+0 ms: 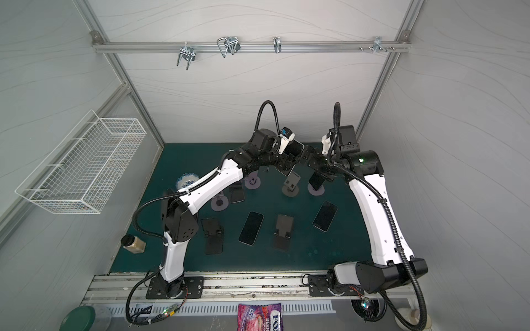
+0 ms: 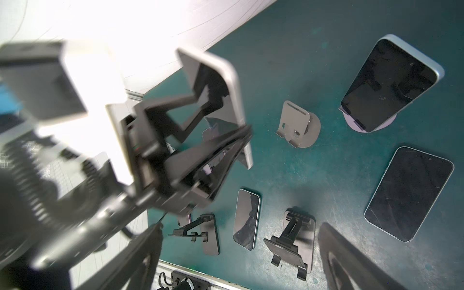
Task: Remove the phone from the phone stand
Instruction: Remove the phone from the phone stand, then place the phone at the center of the table.
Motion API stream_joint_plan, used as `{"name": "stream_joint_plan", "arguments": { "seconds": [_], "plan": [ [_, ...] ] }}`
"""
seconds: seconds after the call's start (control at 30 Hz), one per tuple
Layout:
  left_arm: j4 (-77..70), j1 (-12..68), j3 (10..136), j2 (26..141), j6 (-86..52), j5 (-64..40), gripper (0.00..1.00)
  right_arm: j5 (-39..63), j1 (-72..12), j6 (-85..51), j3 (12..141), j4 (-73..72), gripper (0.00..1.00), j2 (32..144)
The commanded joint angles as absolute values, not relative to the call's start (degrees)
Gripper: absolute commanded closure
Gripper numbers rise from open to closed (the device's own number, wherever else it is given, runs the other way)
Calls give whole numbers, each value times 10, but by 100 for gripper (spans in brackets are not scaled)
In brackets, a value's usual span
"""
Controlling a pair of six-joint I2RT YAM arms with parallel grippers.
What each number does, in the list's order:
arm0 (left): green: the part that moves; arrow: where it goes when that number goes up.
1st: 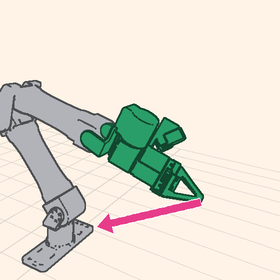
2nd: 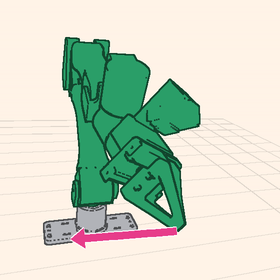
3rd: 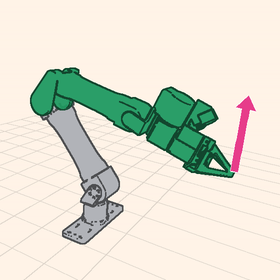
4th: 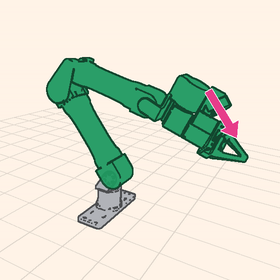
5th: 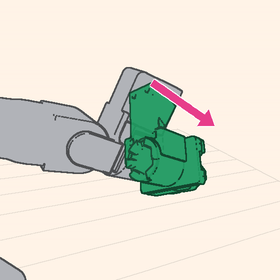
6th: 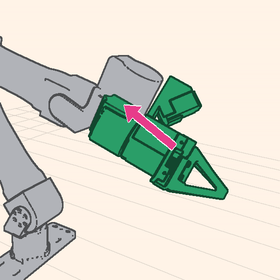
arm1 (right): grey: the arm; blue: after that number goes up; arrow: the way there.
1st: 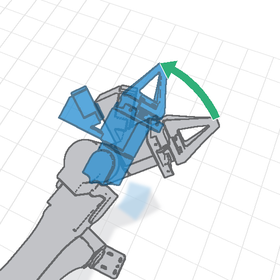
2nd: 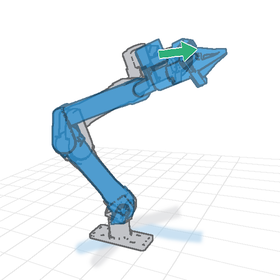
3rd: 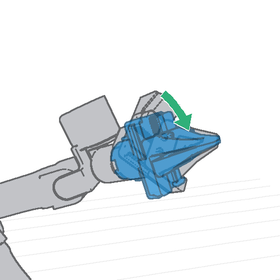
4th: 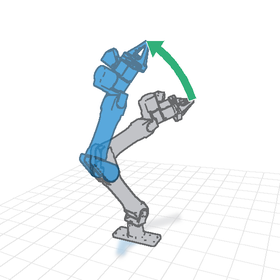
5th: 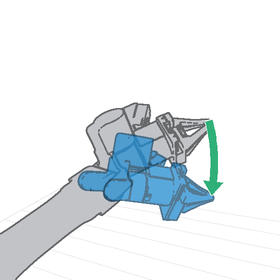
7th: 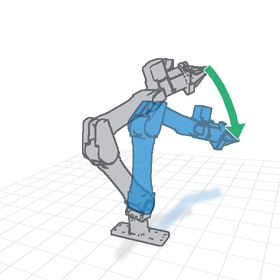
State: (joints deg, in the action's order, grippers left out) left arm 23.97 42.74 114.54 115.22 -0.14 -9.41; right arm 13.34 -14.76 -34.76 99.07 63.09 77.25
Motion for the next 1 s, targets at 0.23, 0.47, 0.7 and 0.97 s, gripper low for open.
{"name": "stream_joint_plan", "arguments": {
  "seconds": [0.23, 0.47, 0.7, 0.97],
  "plan": [
    [244, 424, 1010, 1043, -20, -46, 32, 150, -149, -363, 987, 635, 3, 779],
    [231, 424, 892, 978, -49, -46, 32, 164, -155, -366, 963, 628, 3, 776],
    [193, 424, 777, 931, -79, -33, 32, 179, -168, -364, 947, 622, 4, 779],
    [145, 424, 742, 958, -98, -24, 33, 189, -182, -361, 949, 623, 4, 782]
  ]
}}
